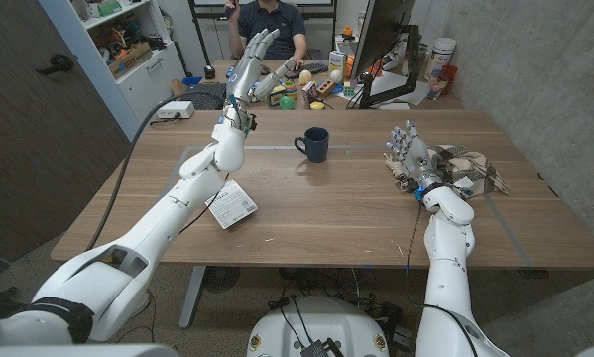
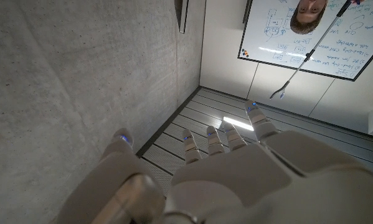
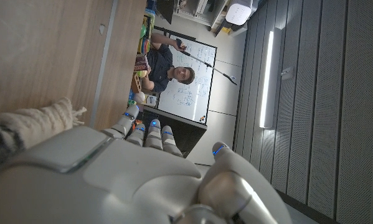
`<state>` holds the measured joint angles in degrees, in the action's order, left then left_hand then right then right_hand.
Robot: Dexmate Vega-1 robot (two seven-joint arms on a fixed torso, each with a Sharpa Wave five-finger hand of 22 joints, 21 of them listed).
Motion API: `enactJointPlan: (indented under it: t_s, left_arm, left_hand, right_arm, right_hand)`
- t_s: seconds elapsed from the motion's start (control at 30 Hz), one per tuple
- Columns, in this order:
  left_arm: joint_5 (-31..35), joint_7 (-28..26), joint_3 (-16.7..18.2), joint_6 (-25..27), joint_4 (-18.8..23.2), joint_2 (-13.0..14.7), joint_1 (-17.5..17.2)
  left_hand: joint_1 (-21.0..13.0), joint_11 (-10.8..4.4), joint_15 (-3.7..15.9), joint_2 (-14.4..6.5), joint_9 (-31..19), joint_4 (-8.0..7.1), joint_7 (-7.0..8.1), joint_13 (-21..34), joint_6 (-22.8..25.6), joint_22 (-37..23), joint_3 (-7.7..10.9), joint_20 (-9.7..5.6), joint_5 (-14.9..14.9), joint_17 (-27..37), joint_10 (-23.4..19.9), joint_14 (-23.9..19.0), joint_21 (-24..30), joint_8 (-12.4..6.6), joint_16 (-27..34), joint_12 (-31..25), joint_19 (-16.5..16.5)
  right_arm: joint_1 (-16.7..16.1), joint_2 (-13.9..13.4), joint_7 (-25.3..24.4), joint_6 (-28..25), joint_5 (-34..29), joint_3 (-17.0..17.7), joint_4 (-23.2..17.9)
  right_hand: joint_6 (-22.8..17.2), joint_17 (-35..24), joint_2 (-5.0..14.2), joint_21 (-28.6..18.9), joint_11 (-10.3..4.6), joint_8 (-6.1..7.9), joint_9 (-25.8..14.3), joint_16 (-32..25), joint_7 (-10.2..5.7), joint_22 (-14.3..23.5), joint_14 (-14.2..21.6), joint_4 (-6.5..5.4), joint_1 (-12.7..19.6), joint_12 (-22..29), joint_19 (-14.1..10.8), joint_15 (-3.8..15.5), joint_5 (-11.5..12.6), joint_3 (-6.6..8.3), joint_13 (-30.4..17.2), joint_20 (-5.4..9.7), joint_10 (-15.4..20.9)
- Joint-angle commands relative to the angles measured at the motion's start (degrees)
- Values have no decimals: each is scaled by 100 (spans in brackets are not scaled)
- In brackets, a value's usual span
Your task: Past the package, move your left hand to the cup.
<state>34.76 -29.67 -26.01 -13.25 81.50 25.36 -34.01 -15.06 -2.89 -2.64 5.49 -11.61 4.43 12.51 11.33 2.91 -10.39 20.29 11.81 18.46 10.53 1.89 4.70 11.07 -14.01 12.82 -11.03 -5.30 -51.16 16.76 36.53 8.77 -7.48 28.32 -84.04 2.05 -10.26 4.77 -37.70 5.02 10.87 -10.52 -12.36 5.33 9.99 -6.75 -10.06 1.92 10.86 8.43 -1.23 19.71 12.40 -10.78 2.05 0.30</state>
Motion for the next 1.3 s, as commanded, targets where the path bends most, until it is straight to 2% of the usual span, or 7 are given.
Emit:
enactJointPlan:
  t_s: [0.03, 0.2, 0.4, 0.5, 0.8, 1.03, 1.3]
  left_arm:
    - [258, 847, -492, 422, 68, 257, 404]
    - [318, 1234, -667, 447, 86, 349, 569]
    - [452, 2014, -935, 583, 169, 495, 837]
    - [464, 2295, -1037, 598, 151, 516, 949]
    - [506, 3071, -1341, 686, -225, 421, 1285]
    - [683, 3063, -1451, 753, -446, 330, 1296]
    - [724, 3488, -1588, 667, -595, 295, 1395]
  left_hand:
    - [-83, -74, 33, 10, -17, 57, 13, 26, 56, -9, -11, 49, 37, 26, 45, 78, -8, -34, -18, 3, -2]
    - [-113, -94, 50, 25, -15, 82, 14, 26, 62, -8, -15, 46, 36, 26, 57, 64, 2, -31, -11, 5, -30]
    - [-211, -148, 56, 68, -8, 159, 15, 26, 31, -5, -24, 39, 37, 26, 120, 28, 35, -7, 4, 20, -137]
    - [-341, -164, -55, 81, -6, 242, 17, 28, 4, -3, -16, 49, 40, 27, 298, 49, 43, 14, -4, 60, -206]
    - [-502, -178, -165, 89, -8, 330, 17, 31, -10, -6, -5, 44, 58, 34, 248, -147, 76, 32, 69, -2, -362]
    - [-676, -206, -136, 80, -21, 400, 14, 31, 104, 0, 18, 43, 90, 35, 84, -319, 77, -7, 124, -68, -475]
    - [-803, -204, -93, 70, -31, 437, 12, 31, 235, 2, 39, 36, 108, 35, -70, -410, 89, -54, 146, -115, -581]
  right_arm:
    - [-109, -1, -29, 91, 128, -21, -141]
    - [-136, -4, -62, 110, 175, -32, -169]
    - [-153, -3, -101, 104, 232, -37, -185]
    - [-158, -66, -45, 172, 242, -59, -142]
    - [-180, -78, -39, 171, 312, -66, -169]
    - [-179, -81, -25, 187, 373, -72, -153]
    - [-213, -101, -26, 212, 384, -82, -167]
  right_hand:
    - [-40, -32, 356, 8, 35, 31, -28, -38, 20, 31, 13, -2, -46, 33, -10, -22, 6, -15, -23, 14, 46]
    - [-51, -32, 352, 14, 29, 33, -28, -37, 22, 31, 13, -4, -53, 33, -15, -29, 5, -24, -22, 8, 51]
    - [-64, -32, 349, 23, 39, 35, -28, -39, 29, 31, 22, -4, -62, 35, -20, -29, 5, -34, -22, -1, 60]
    - [-74, -32, 348, 24, 42, 38, -28, -39, 37, 31, 25, -4, -65, 34, -31, -37, 5, -38, -22, -12, 62]
    - [-119, -30, 353, 40, 24, 48, -28, -34, 25, 29, 24, -4, -73, 36, -52, -115, 8, -50, -22, -85, 75]
    - [-140, -29, 374, 49, 5, 52, -27, -33, 15, 29, 27, -3, -68, 35, -60, -120, 15, -44, -22, -96, 82]
    - [-151, -26, 391, 68, 5, 51, -27, -32, 3, 28, 33, 1, -61, 36, -49, -124, 22, -37, -21, -107, 90]
